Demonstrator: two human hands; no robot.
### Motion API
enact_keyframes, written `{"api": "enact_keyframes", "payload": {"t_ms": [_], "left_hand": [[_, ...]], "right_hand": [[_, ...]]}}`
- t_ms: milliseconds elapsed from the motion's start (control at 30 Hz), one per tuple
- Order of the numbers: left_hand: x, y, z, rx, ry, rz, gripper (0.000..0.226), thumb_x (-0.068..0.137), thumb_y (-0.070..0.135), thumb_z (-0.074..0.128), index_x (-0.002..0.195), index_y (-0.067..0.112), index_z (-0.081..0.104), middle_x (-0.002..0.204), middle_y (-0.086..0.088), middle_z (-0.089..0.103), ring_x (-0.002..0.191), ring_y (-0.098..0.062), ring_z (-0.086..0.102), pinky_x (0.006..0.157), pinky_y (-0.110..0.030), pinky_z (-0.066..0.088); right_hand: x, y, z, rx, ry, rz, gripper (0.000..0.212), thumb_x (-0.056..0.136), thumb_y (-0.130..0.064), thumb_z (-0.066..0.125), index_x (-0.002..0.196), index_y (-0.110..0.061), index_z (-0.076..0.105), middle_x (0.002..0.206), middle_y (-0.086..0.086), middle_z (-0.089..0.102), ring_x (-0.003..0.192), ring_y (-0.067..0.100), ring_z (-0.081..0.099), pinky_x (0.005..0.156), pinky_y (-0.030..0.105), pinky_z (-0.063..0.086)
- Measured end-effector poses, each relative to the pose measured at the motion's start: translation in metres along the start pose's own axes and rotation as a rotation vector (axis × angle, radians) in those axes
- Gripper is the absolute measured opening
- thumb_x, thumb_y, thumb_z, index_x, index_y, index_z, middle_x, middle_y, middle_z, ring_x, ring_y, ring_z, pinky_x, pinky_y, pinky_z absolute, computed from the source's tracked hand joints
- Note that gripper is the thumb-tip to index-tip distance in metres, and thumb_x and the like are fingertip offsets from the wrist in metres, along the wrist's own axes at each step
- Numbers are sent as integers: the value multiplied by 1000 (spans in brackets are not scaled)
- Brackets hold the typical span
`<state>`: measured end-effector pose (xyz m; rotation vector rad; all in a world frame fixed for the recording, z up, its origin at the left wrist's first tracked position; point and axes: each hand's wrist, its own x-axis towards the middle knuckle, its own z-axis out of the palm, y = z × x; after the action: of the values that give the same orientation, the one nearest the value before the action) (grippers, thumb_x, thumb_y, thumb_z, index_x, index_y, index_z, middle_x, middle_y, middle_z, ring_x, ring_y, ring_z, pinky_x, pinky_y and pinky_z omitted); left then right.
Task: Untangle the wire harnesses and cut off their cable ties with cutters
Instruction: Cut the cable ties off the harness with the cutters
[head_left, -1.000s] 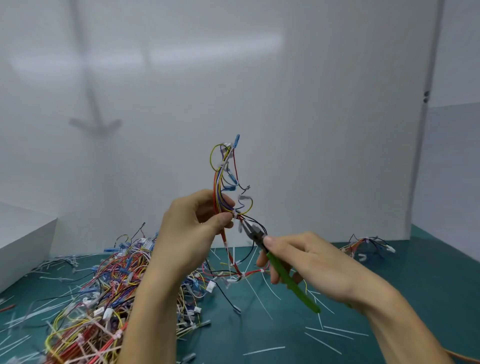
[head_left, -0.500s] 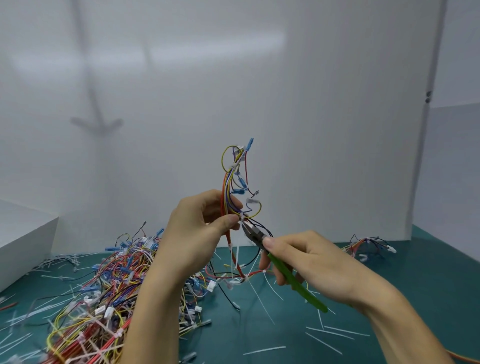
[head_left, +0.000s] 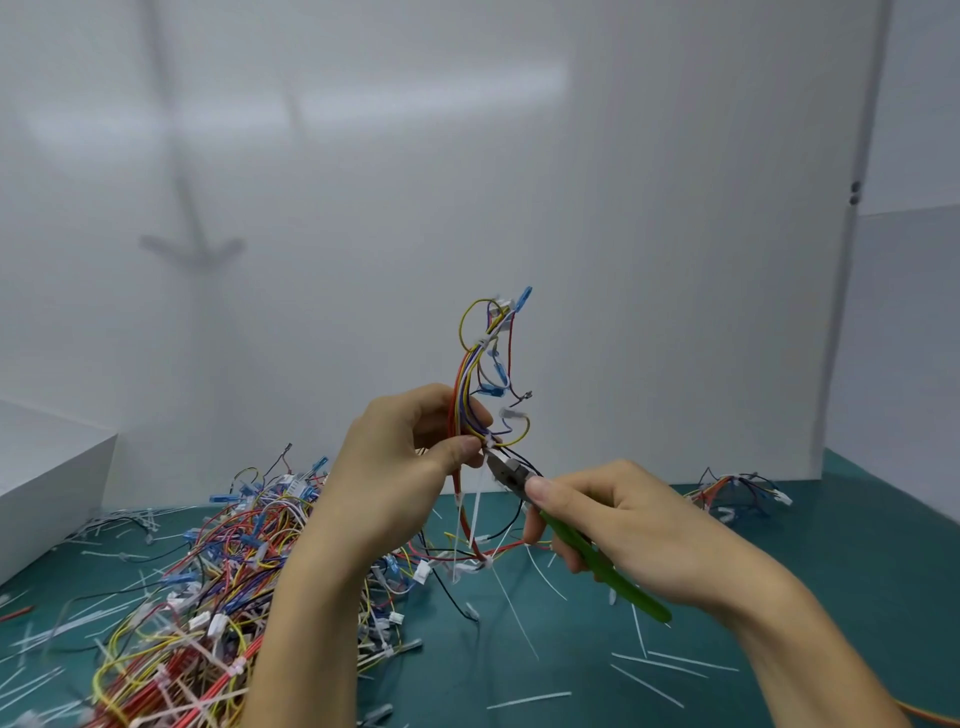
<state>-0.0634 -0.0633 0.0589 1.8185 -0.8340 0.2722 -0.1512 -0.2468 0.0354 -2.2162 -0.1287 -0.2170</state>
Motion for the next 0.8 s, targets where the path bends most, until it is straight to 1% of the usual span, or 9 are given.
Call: {"api": "enact_keyframes", "payload": {"t_ms": [100,333,567,633,700,800], "left_hand": [[0,0,0,16,-8,0,25,88,-4,65,91,19,71,80,8,75,73,-5,71,65,-14,53],[0,0,0,23,-17,0,24,88,-4,65,92,19,71,80,7,75,71,-5,70,63,-14,52],[-1,0,0,23,-17,-1,23,89,-2,65,92,20,71,80,7,75,72,-5,70,66,-16,54],[-1,0,0,16,-18,-1,23,89,-3,65,93,19,71,80,6,75,72,-5,70,65,-16,55],[-1,0,-1,0,-20,-5,23,88,-4,65,93,18,71,80,4,75,72,-6,70,66,-17,55],[-1,0,0,-22,-25,-17,22,89,-4,65,93,17,71,81,3,76,73,-9,71,66,-19,56]], "right_hand": [[1,1,1,-1,-1,1,50,94,-62,43,82,-23,73,60,-3,61,56,5,53,60,25,47],[3,4,1,-24,4,-19,51,93,-62,43,81,-23,73,57,-4,59,55,8,51,61,29,46],[4,6,1,-44,11,-40,49,95,-61,43,81,-24,72,56,-5,58,54,6,51,59,26,44],[4,7,0,-57,18,-46,49,95,-61,43,81,-24,72,56,-5,58,53,6,50,58,23,43],[4,7,0,-73,24,-52,48,96,-60,44,81,-23,71,56,-4,57,52,5,49,56,21,41],[3,8,-1,-114,49,-51,49,95,-60,45,80,-22,70,56,-5,56,49,2,46,53,20,37]]}}
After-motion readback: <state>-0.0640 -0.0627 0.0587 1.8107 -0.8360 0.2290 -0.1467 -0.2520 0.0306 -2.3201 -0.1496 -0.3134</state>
